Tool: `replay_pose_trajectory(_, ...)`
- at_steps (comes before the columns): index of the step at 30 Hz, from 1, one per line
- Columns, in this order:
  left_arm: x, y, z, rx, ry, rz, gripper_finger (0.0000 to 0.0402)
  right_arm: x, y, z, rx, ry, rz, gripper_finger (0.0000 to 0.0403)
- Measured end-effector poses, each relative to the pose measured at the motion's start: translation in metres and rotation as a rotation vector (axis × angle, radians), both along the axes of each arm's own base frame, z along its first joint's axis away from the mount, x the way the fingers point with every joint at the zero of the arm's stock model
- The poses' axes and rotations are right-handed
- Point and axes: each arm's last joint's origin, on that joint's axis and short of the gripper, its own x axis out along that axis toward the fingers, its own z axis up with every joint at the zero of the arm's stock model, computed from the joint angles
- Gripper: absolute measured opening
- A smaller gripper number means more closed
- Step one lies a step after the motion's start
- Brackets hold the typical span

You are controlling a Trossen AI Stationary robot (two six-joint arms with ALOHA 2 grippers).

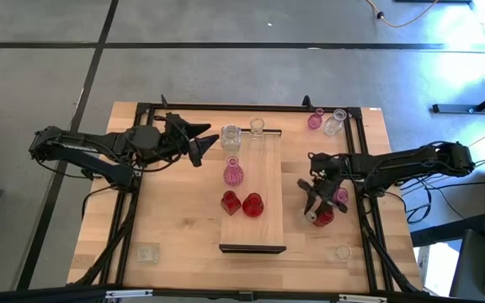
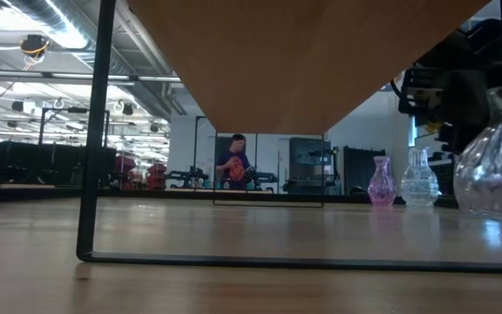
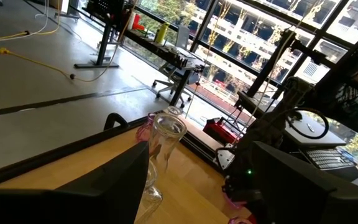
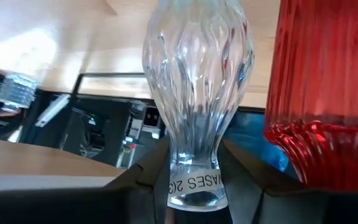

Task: Sort vases onto shelf
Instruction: Put the transparent vase on the shelf aligned with the other transparent vases

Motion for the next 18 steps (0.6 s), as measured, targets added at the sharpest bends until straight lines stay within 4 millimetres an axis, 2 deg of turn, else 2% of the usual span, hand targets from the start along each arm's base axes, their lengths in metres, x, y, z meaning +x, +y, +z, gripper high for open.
replay_pose_trajectory(3,0.0,0.0,0.0,0.0,0.0,0.0,0.0274,0.002,0.0,0.003,-0.008,-0.007,-0.012,0.0144)
replay_pose_trajectory(11,0.0,0.0,0.0,0.0,0.0,0.0,0.0274,0.005,-0.002,0.004,-0.038,0.006,-0.071,0.0242)
replay_pose_trajectory(18,0.0,0.0,0.0,0.0,0.0,0.0,0.0274,0.011,-0.004,0.016,-0.117,-0.025,-0.106,0.0273)
